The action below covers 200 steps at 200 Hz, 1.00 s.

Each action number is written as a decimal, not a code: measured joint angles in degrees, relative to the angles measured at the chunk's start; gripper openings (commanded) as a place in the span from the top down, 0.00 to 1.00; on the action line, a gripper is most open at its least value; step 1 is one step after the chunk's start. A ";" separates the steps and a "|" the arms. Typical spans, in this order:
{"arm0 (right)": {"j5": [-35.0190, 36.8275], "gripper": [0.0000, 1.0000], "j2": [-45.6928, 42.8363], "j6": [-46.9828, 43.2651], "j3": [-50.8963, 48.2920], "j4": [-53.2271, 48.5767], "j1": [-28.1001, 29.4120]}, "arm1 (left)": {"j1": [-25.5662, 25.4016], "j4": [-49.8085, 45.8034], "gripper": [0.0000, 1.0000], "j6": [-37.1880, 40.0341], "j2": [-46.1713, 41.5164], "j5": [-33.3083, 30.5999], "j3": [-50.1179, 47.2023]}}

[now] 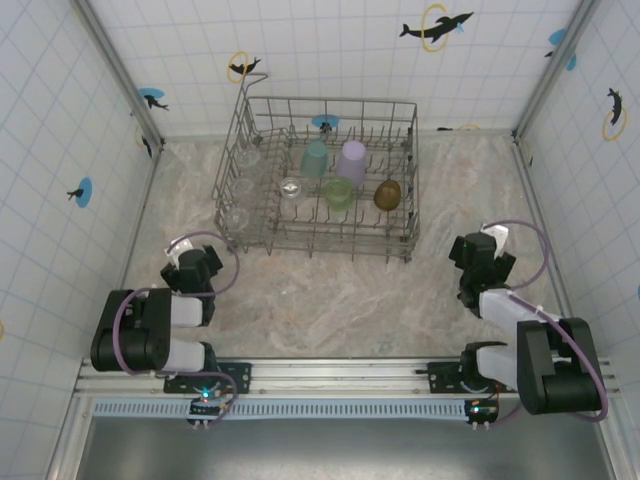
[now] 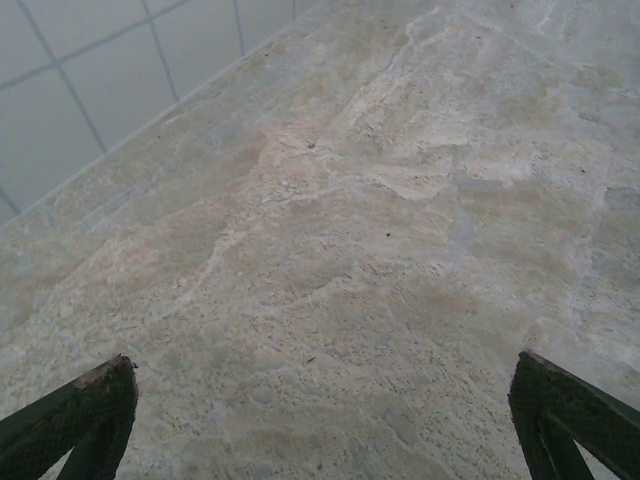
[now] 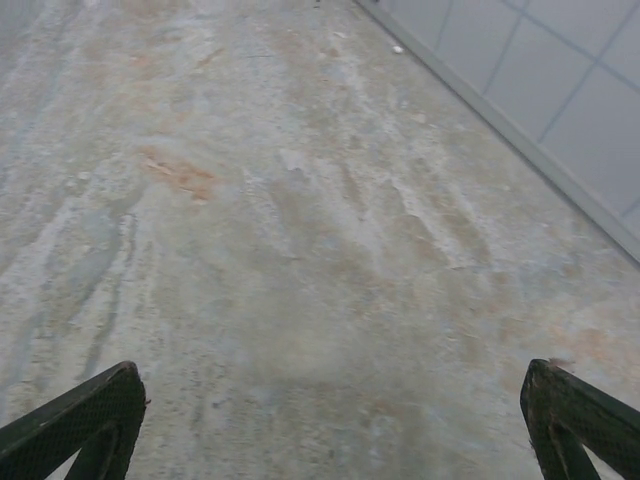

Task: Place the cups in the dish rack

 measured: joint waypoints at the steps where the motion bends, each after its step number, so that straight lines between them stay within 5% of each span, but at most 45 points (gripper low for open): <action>1: 0.15 0.00 0.00 -0.04 -0.07 0.15 0.00 | 0.00 0.09 0.03 0.04 0.09 0.02 0.00; 101: 5.35 0.00 2.99 0.83 -11.91 25.55 -0.17 | 0.00 20.26 0.03 5.60 4.92 8.90 -7.15; 200: -0.98 0.00 12.83 -5.66 -13.88 48.59 1.03 | 0.00 23.58 0.02 6.67 5.40 10.95 -7.19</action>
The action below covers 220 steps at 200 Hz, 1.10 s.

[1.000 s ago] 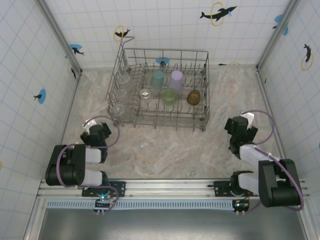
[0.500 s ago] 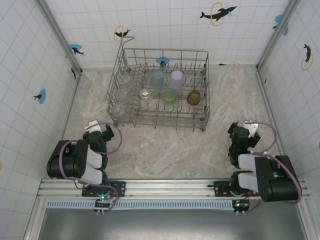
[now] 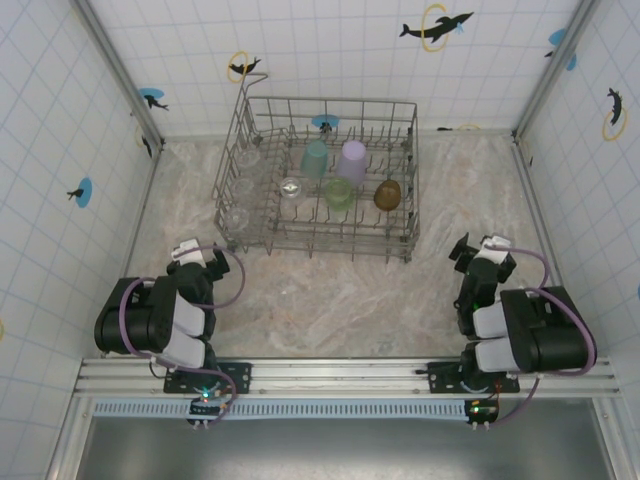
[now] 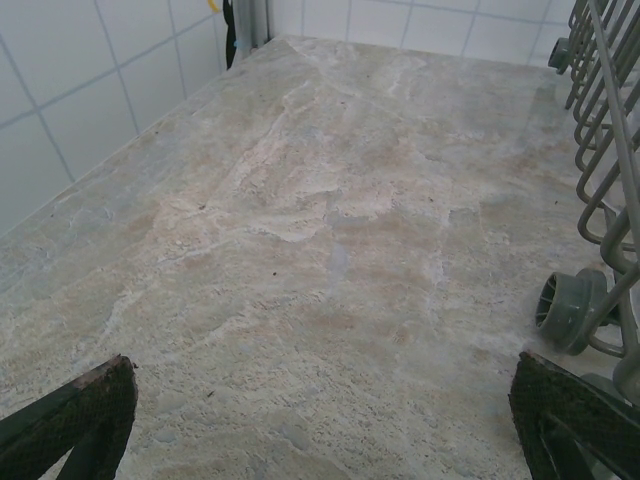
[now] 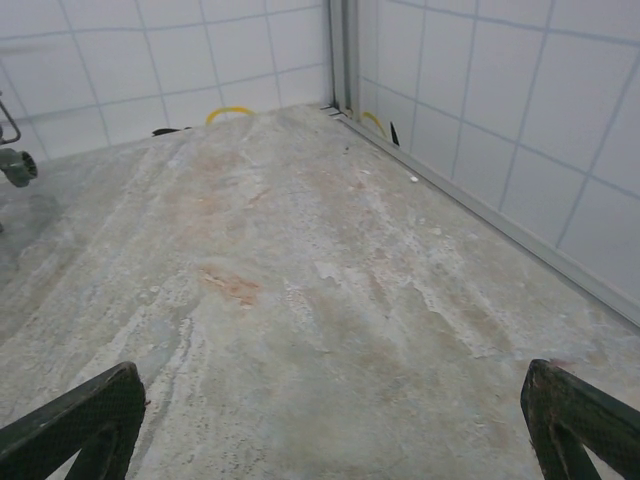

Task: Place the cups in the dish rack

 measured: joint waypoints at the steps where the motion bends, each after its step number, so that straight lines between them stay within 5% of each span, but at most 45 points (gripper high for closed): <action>1: -0.02 0.00 0.11 -0.02 0.00 0.11 0.11 | 0.00 0.00 0.02 0.00 0.00 0.00 0.00; 81: -1.38 0.00 0.28 -2.54 0.00 4.00 1.40 | 0.00 0.00 0.02 0.00 0.02 0.17 0.00; 135: -14.80 0.00 6.82 -3.32 -0.28 2.82 -4.39 | 0.00 0.00 0.02 0.00 0.00 0.20 -0.02; 220: -14.95 0.00 6.82 -3.30 -0.28 2.01 -2.67 | 0.00 0.00 0.02 0.00 0.00 0.20 -0.04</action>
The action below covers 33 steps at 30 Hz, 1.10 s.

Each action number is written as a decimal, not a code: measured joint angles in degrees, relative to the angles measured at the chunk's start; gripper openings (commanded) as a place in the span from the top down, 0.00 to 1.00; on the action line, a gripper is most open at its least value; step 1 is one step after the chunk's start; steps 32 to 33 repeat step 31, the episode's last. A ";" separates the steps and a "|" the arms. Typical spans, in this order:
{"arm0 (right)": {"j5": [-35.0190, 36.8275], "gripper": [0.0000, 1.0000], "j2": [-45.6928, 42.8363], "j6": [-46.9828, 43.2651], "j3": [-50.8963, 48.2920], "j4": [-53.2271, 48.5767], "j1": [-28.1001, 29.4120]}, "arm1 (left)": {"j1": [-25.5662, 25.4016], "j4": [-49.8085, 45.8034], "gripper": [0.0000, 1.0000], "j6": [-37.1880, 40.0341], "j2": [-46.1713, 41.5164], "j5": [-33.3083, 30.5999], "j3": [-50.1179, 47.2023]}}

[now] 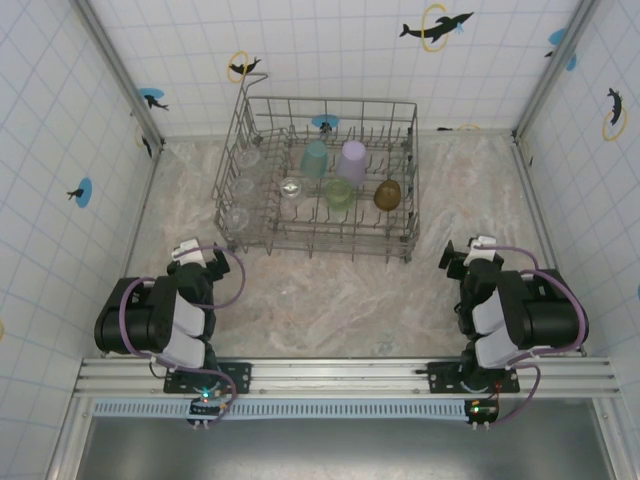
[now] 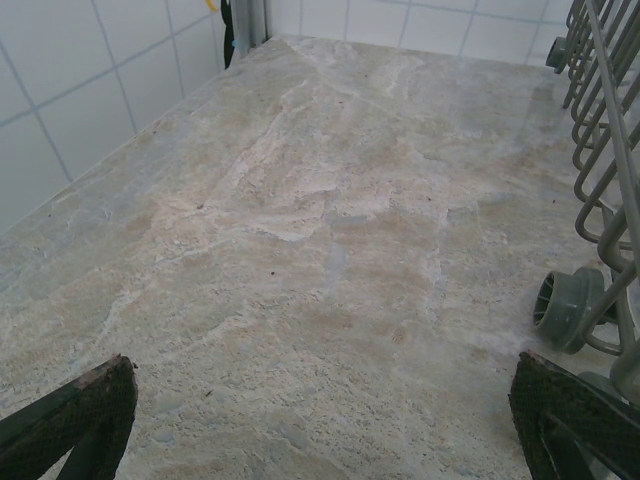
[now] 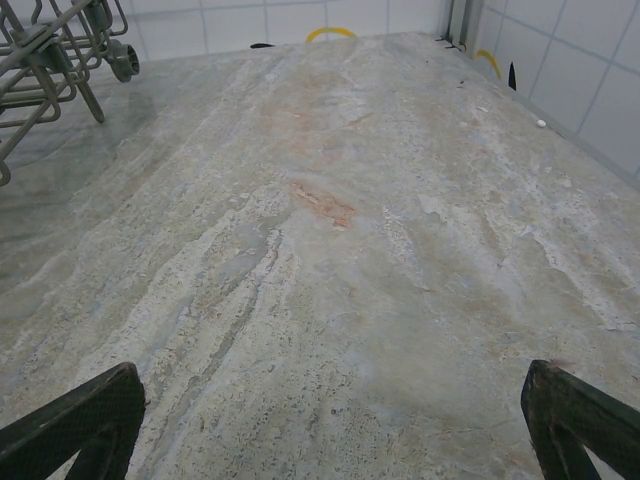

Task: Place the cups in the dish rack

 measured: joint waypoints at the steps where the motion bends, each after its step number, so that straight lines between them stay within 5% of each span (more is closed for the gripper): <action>1: 0.00 0.00 0.00 -0.02 0.00 -0.02 0.00 | 0.00 0.00 0.02 0.00 0.00 0.00 0.00; 33: 1.05 0.00 0.00 -0.04 0.00 0.00 0.44 | 0.00 0.00 0.02 0.00 0.02 0.00 0.00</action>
